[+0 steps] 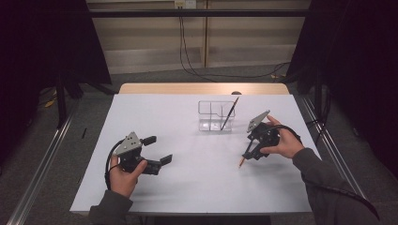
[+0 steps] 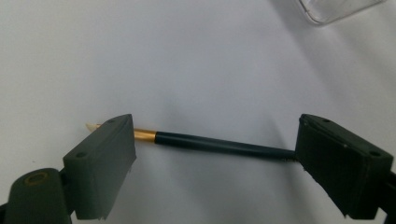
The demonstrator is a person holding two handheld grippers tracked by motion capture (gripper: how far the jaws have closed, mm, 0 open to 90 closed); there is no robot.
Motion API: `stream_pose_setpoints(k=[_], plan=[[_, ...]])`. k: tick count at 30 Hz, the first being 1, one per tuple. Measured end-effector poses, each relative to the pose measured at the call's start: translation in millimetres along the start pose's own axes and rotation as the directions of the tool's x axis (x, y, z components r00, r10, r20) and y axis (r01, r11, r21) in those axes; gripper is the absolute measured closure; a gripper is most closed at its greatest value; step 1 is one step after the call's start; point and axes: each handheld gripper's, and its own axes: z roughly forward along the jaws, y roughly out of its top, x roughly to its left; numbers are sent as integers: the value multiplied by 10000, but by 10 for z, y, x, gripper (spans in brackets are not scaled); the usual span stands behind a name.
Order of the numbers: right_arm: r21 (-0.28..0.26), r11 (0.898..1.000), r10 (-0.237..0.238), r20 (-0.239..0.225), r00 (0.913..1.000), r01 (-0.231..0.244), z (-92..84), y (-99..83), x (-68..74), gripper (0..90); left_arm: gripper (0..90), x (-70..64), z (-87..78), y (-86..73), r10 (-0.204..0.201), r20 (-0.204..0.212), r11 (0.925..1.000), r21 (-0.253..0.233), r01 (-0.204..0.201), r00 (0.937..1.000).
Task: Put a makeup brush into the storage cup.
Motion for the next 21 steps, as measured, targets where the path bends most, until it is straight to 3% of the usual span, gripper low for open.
stream_pose_setpoints(k=[1,13,21], plan=[[-14,10000,28,-29,10000,-28,9,0,2,137,36,-2,-2,2,20,-150,10000,73,-19,9999],[18,10000,-95,-228,9997,95,101,-25,-9,127,36,12,0,-5,-6,-146,9999,132,8,9999],[32,10000,-26,-221,9998,26,45,-23,6,118,37,3,3,1,36,-194,10000,92,-34,9998]])
